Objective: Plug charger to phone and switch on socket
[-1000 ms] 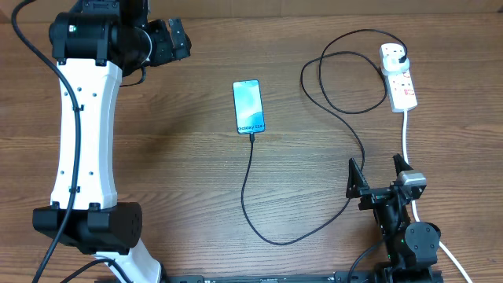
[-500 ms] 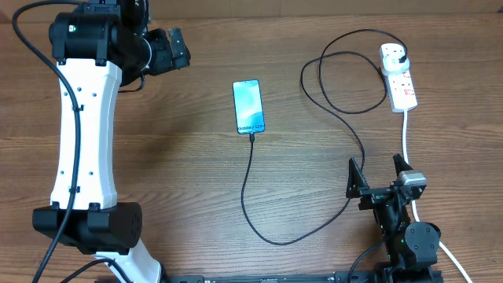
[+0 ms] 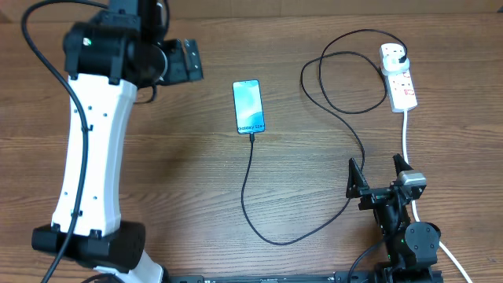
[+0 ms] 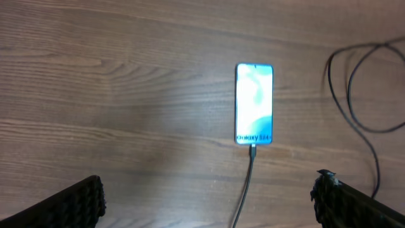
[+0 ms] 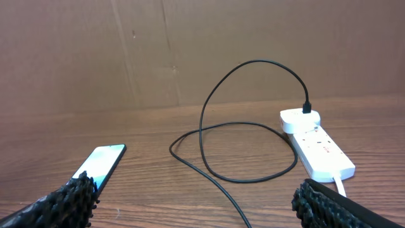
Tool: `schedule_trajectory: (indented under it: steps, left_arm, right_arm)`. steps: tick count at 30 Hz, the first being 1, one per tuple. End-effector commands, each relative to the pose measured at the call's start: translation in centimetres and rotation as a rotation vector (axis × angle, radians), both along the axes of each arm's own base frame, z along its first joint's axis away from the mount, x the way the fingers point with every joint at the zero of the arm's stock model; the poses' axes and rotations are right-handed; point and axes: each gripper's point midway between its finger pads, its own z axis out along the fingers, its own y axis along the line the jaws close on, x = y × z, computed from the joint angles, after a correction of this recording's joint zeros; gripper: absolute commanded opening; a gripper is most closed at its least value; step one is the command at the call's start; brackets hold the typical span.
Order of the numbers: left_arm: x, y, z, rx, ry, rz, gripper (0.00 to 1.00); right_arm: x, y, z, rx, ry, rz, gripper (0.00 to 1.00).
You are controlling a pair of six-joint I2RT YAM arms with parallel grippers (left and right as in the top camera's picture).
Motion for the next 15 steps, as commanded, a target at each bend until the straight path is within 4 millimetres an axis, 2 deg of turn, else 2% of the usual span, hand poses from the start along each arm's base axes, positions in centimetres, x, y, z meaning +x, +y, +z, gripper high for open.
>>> schedule_trajectory:
  steps: [1,9,15]
  left_arm:
    - [-0.9,0.3,0.2,0.054,-0.023,0.01,1.0]
    - [-2.7,0.4,-1.5,0.034,-0.072,0.006,1.0]
    - [-5.8,1.2,-2.8,0.038,-0.067,0.009,1.0]
  right_arm:
    - [0.0,-0.1,-0.1,-0.004,-0.005,-0.006,1.0]
    - [0.0,-0.1,-0.2,-0.004,-0.005,-0.006,1.0]
    - [0.0,-0.1,-0.1,-0.004,-0.005,-0.006,1.0]
